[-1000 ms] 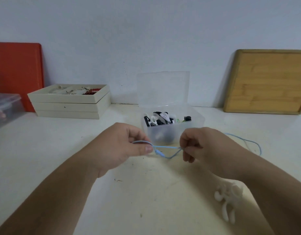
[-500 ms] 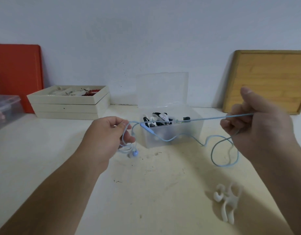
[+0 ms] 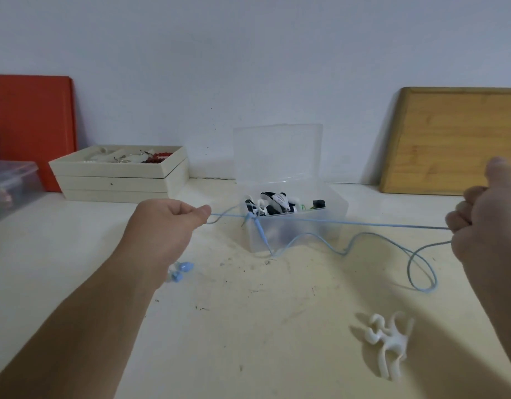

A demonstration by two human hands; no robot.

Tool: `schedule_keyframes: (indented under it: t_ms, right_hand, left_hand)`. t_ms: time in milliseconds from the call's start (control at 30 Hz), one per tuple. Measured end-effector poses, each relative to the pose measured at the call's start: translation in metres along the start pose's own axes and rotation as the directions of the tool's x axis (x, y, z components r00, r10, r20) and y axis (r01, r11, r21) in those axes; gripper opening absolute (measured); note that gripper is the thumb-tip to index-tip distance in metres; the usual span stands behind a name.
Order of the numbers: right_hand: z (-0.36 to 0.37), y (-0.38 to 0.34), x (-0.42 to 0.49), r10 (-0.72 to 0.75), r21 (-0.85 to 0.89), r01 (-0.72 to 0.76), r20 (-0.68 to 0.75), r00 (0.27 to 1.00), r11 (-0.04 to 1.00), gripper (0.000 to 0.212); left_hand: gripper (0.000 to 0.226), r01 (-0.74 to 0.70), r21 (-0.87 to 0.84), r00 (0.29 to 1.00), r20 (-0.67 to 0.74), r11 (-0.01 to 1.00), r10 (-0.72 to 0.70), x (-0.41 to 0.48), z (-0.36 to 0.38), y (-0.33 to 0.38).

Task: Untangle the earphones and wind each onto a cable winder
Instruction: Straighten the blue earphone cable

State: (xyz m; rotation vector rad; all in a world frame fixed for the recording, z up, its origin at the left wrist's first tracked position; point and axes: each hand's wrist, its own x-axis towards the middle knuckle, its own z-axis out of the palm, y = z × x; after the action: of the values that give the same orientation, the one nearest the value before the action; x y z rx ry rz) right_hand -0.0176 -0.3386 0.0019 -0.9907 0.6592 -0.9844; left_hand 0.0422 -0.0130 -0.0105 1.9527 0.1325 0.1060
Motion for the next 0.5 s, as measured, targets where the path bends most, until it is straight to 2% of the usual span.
schedule_keyframes:
  t_ms: [67,133,167,200,233,267,300,333,400,467,500]
  right_hand:
    - [0.002,0.002,0.002,0.013,-0.112,-0.011,0.015,1.000,0.994,0.039]
    - [0.006,0.003,-0.005,0.032,-0.377,0.059,0.231,0.972,0.924,0.036]
    - [0.006,0.004,-0.009,0.050,-0.584,0.195,0.375,0.926,0.788,0.037]
    - [0.006,0.006,-0.015,0.089,-0.750,0.377,0.498,0.862,0.544,0.039]
    - [0.006,0.007,-0.024,0.162,-0.809,0.523,0.574,0.803,0.269,0.039]
    - [0.008,0.011,-0.033,0.235,-0.795,0.603,0.599,0.766,0.062,0.037]
    - [0.009,0.014,-0.039,0.270,-0.763,0.644,0.608,0.747,-0.064,0.031]
    - [0.010,0.017,-0.044,0.263,-0.728,0.672,0.628,0.732,-0.132,0.024]
    - [0.016,0.022,-0.056,0.166,-0.668,0.727,0.708,0.687,-0.160,0.011]
    - [0.021,0.027,-0.069,0.036,-0.555,0.822,0.826,0.563,-0.126,0.002]
    - [0.023,0.030,-0.075,-0.012,-0.477,0.876,0.878,0.478,-0.071,0.007]
  left_hand:
    - [0.028,-0.091,0.073,0.996,-0.017,0.993,0.093,0.001,0.002,-0.001]
    - [0.031,-0.170,0.064,0.986,0.008,0.983,0.169,0.001,0.005,-0.002]
    - [0.032,-0.187,0.036,0.982,0.041,0.982,0.185,0.001,0.006,-0.002]
    - [0.032,-0.187,-0.005,0.979,0.081,0.982,0.187,0.001,0.007,-0.002]
    - [0.030,-0.179,-0.062,0.975,0.121,0.982,0.185,0.000,0.009,-0.001]
    - [0.029,-0.170,-0.121,0.970,0.153,0.978,0.187,-0.001,0.011,0.000]
    - [0.027,-0.168,-0.161,0.965,0.173,0.973,0.195,-0.001,0.013,0.000]
    - [0.025,-0.175,-0.176,0.961,0.183,0.969,0.207,-0.002,0.015,0.000]
    - [0.024,-0.202,-0.175,0.951,0.200,0.964,0.235,-0.004,0.017,0.000]
    - [0.024,-0.228,-0.173,0.941,0.214,0.958,0.263,-0.006,0.018,0.000]
    - [0.023,-0.238,-0.174,0.936,0.220,0.956,0.273,-0.006,0.019,0.000]
